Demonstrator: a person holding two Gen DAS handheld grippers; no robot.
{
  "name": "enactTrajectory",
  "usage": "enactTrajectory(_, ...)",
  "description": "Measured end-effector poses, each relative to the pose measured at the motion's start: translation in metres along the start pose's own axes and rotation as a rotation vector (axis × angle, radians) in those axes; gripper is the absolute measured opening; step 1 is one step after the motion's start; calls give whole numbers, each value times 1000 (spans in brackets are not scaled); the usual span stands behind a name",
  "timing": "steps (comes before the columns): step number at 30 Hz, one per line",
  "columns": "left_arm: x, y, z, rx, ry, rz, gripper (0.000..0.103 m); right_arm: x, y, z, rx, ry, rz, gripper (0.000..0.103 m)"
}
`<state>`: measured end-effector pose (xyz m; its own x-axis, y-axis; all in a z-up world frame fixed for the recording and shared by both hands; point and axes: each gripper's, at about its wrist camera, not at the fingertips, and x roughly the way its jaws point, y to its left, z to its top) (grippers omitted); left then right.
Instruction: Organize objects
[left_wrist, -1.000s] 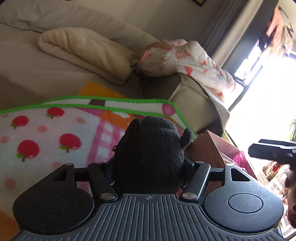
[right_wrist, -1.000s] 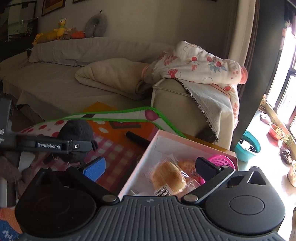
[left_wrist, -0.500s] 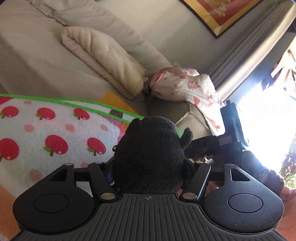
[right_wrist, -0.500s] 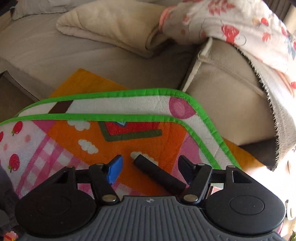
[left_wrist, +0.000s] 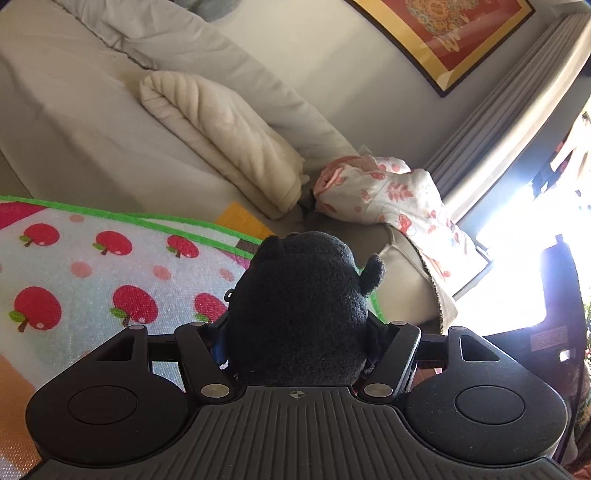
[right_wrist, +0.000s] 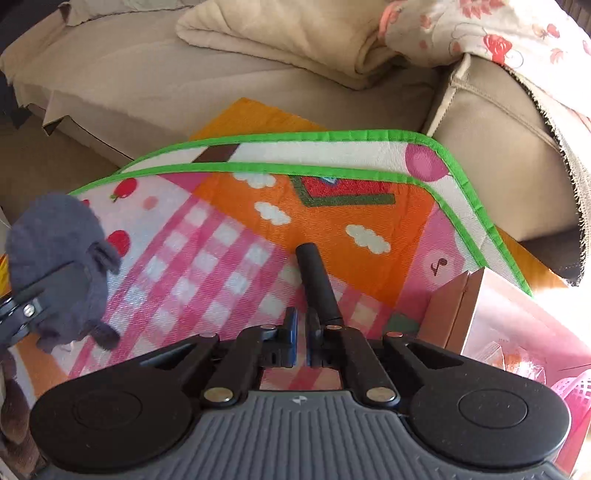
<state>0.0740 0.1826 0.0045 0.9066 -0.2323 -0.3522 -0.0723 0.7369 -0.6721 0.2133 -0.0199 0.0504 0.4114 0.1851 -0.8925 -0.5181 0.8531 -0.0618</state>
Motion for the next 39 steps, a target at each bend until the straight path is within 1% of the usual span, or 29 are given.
enactTrajectory(1,0,0,0,0,-2,2,70,-5,0,0,-1,-25,-5,9)
enactTrajectory(3,1,1,0,-1,-1,8,70,-8,1,3,-1,-53,-27,11)
enactTrajectory(5,1,4,0,-8,-2,19,70,0,3,6,10,-41,-13,12)
enactTrajectory(6,1,5,1,-15,-6,25,70,5,5,7,22,-35,3,14)
enactTrajectory(8,-2,9,3,-33,-24,36,70,18,9,10,67,-33,51,30)
enactTrajectory(9,-3,11,3,-42,-36,45,70,23,10,12,94,-35,82,45)
enactTrajectory(10,-5,13,5,-54,-49,56,70,28,13,14,119,-40,118,50)
enactTrajectory(12,-8,20,7,-86,-70,75,70,37,22,17,133,-33,172,49)
enactTrajectory(13,-10,23,8,-105,-80,83,70,41,29,18,121,-26,179,44)
enactTrajectory(14,-12,26,9,-122,-89,88,70,45,38,17,89,-16,173,40)
enactTrajectory(15,-13,28,10,-134,-96,92,70,45,48,15,48,-12,146,31)
enactTrajectory(16,-15,31,11,-147,-103,95,70,43,58,11,-2,-28,111,30)
enactTrajectory(17,-16,32,12,-152,-107,95,70,40,65,6,-47,-28,92,27)
enactTrajectory(18,-16,33,13,-153,-108,94,70,36,70,0,-78,-24,85,21)
enactTrajectory(19,-16,32,13,-149,-107,93,70,31,72,-6,-93,-14,86,19)
enactTrajectory(24,-12,22,10,-97,-77,76,70,-8,68,-64,-117,24,118,18)
enactTrajectory(26,-11,14,7,-80,-44,62,70,-27,60,-93,-114,24,119,18)
enactTrajectory(28,-13,2,1,-53,12,39,70,-46,51,-121,-104,19,118,18)
enactTrajectory(30,-17,-16,-11,-6,75,3,70,-63,39,-151,-76,18,121,18)
enactTrajectory(32,-21,-37,-29,56,146,-48,70,-75,30,-178,-53,20,115,18)
enactTrajectory(35,-27,-67,-62,151,244,-95,70,-88,23,-213,-73,14,77,18)
enactTrajectory(37,-32,-85,-83,203,299,-108,70,-91,20,-230,-92,12,69,18)
enactTrajectory(39,-38,-96,-97,232,329,-110,70,-95,15,-246,-94,-9,68,19)
